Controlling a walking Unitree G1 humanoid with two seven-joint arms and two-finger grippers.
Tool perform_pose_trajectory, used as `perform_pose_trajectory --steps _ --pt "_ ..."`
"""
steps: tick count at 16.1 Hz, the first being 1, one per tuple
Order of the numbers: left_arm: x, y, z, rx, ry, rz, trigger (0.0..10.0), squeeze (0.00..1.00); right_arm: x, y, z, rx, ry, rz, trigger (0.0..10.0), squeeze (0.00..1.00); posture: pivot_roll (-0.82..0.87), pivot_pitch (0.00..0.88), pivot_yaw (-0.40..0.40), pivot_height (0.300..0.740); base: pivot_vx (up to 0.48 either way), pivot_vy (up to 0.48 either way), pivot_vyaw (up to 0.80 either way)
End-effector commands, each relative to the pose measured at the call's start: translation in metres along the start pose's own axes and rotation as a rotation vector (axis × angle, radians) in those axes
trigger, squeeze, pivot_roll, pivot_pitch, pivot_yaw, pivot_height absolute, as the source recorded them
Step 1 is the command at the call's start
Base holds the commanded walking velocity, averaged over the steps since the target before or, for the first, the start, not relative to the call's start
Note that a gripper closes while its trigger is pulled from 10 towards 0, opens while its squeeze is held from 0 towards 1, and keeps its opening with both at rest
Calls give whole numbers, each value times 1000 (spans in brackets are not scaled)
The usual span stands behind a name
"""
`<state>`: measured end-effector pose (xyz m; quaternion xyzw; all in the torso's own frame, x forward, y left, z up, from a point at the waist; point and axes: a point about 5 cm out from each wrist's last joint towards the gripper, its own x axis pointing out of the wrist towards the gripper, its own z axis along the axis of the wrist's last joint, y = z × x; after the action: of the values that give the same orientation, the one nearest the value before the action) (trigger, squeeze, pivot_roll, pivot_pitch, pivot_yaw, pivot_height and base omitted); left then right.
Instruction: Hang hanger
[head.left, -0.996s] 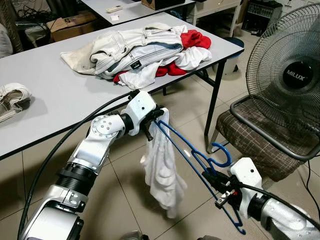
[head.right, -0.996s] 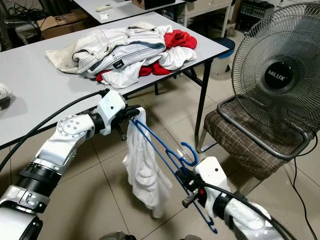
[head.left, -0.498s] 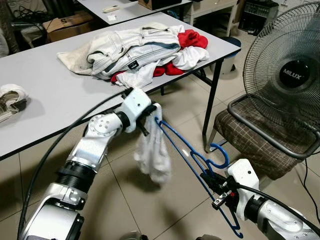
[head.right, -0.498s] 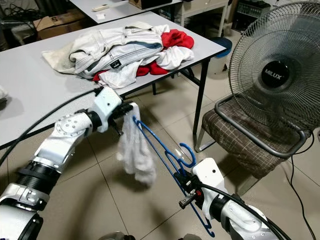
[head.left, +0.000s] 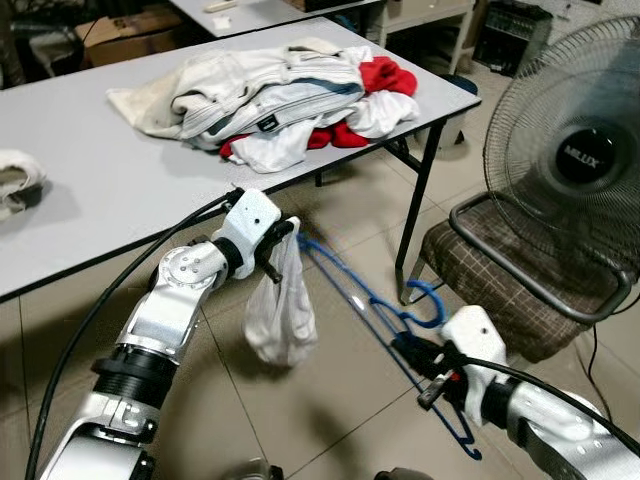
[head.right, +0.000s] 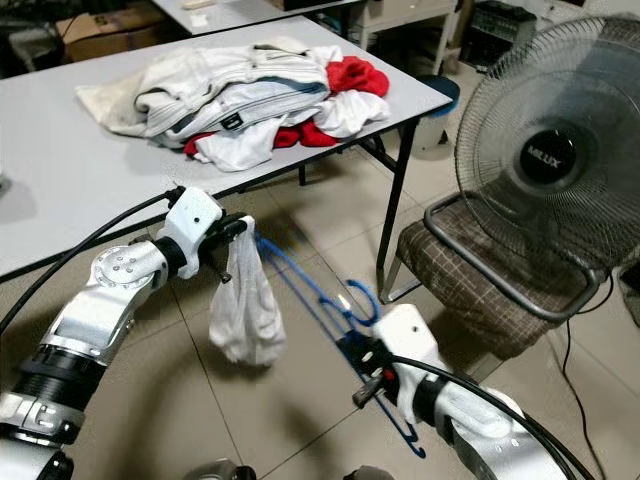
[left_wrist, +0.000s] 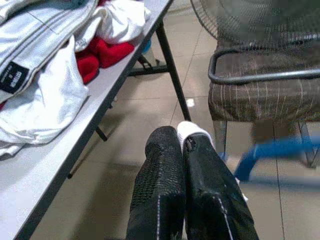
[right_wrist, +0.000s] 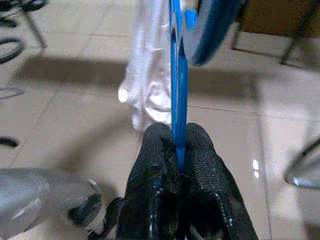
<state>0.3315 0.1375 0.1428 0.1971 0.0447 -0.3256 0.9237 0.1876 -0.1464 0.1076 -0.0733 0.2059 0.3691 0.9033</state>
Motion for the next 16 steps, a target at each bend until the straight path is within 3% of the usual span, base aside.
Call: perform_pose_trajectory --steps 1,6,11,16 --pt "0 0 8 4 -32 12 0 0 1 3 -2 9 17 38 10000 0 -82 32 10 740 0 0 0" --pt "-3 10 3 1 17 93 0 0 -2 8 -3 16 28 68 10000 0 -78 35 3 740 0 0 0" --pt "-1 7 7 -2 12 77 0 0 0 7 1 20 4 47 10000 0 -82 34 14 740 0 0 0" --pt "3 -2 12 -18 -4 63 0 0 12 -7 10 21 -32 -32 10000 0 -79 30 15 740 0 0 0"
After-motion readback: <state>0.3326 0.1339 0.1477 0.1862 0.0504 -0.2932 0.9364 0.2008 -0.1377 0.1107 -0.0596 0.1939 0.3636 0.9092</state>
